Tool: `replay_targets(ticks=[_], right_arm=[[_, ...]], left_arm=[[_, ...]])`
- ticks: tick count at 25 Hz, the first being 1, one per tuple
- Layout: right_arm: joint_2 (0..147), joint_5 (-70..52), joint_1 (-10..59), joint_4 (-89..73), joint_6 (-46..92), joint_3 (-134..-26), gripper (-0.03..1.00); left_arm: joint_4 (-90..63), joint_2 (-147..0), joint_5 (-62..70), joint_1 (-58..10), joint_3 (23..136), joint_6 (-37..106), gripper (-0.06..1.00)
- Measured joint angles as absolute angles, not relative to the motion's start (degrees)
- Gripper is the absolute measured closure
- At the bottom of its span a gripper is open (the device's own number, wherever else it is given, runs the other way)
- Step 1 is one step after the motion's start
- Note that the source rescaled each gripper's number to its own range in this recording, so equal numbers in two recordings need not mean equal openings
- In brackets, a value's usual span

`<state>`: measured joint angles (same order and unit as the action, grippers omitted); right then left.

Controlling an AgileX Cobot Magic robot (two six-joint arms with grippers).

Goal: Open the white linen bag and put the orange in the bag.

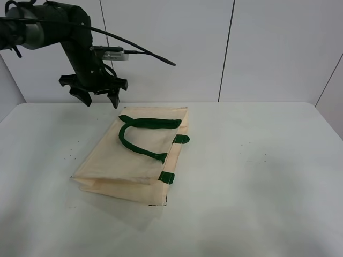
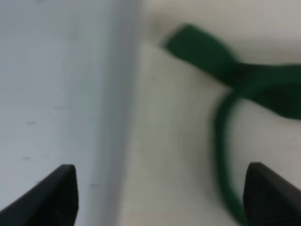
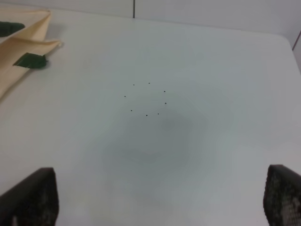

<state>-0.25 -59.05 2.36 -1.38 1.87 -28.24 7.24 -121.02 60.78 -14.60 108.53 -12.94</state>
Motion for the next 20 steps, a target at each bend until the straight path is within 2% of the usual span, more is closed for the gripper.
replay_targets(ticks=[10,20], right_arm=[[-0.25,-59.05,2.36,-1.38,1.87,-28.24,-0.03],[-0.25,-59.05,2.36,-1.38,1.87,-28.24,-0.03]], left_arm=[[4.52,-121.02,65.95,-2.55,108.53,-9.95,0.09],[2.80,-112.22,67.54,-1.57,97.87,-9.22,0.09]])
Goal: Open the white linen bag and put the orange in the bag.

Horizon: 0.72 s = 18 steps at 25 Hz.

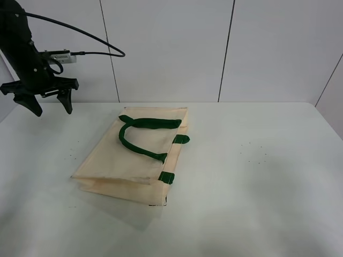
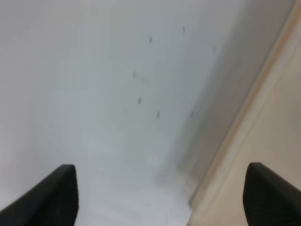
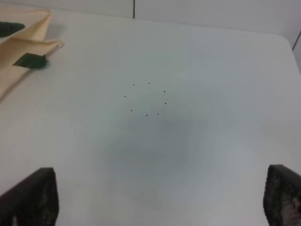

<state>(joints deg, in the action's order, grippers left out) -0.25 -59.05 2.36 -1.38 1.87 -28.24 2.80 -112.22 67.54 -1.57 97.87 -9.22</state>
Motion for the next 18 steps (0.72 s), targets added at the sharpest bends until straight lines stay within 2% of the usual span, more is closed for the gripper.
replay_targets(ticks=[6,18], right_arm=[[-0.25,-59.05,2.36,-1.38,1.87,-28.24,-0.03],[-0.25,-59.05,2.36,-1.38,1.87,-28.24,-0.03]], left_arm=[[2.72,-98.64,67.54,-1.57,82.82,-8.73,0.09],[2.78,-54.60,67.32,-1.57,49.46,-4.63,0.09]])
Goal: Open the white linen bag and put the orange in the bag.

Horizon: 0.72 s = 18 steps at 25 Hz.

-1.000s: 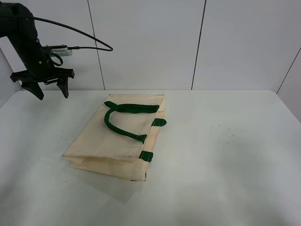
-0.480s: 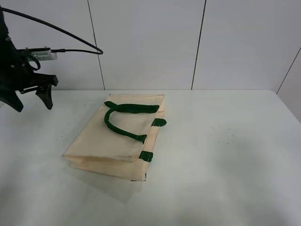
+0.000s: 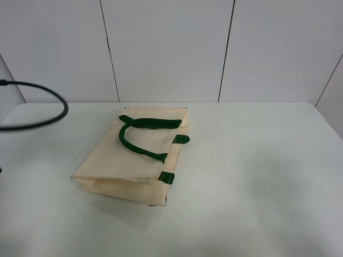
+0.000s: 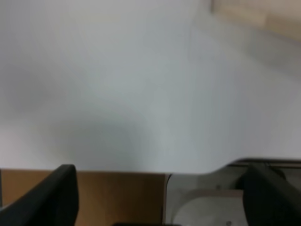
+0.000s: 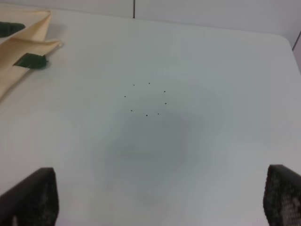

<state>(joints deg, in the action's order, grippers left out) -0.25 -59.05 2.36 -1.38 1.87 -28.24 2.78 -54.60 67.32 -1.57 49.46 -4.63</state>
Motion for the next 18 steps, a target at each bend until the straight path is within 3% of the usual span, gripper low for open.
replay_targets(ticks=[10,18], right_arm=[[-0.25,-59.05,2.36,-1.38,1.87,-28.24,-0.03],[-0.25,-59.05,2.36,-1.38,1.87,-28.24,-0.03]], left_arm=[[2.78,-19.50,61.80,-1.57,29.23,-0.86,0.09],[2.45,-4.00,60.74,-1.57,28.48,0.00,0.09]])
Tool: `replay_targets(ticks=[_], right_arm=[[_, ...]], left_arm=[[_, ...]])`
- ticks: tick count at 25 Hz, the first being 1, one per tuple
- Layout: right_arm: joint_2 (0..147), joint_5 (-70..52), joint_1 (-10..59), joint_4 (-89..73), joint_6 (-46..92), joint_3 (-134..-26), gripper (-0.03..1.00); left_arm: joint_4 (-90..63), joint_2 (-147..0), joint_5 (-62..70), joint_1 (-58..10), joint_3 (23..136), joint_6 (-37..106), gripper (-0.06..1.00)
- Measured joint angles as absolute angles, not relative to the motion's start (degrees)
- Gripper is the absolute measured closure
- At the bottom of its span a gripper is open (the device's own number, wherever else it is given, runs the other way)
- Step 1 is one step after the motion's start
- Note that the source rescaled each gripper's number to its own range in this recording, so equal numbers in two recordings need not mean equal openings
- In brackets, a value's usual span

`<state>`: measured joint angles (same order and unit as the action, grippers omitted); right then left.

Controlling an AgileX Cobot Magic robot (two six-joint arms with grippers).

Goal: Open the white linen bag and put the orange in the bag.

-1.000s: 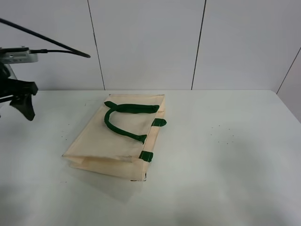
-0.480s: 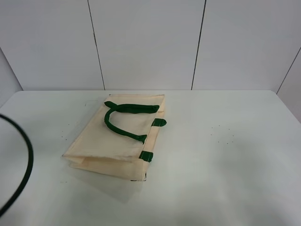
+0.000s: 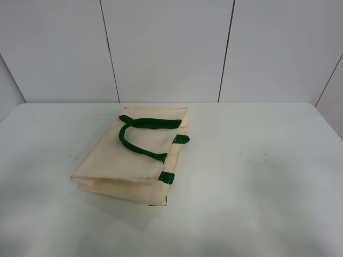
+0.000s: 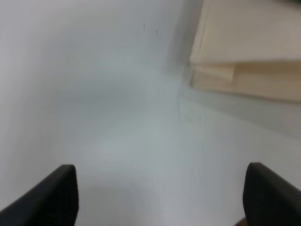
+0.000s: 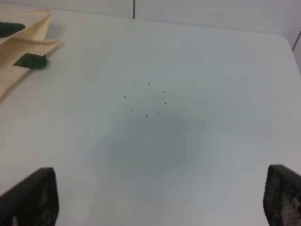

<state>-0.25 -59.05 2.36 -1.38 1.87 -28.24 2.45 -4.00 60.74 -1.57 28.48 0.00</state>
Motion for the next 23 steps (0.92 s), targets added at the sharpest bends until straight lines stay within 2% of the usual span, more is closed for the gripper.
replay_targets(ticks=[4,23], right_arm=[[-0.25,-59.05,2.36,-1.38,1.87,-28.24,-0.03],[-0.25,-59.05,2.36,-1.38,1.87,-28.24,-0.03]], left_arm=[[2.43,0.00,60.74,-1.57,28.48,0.00,0.09],[2.00,0.17,60.74,-1.57,28.48,0.36,0.09]])
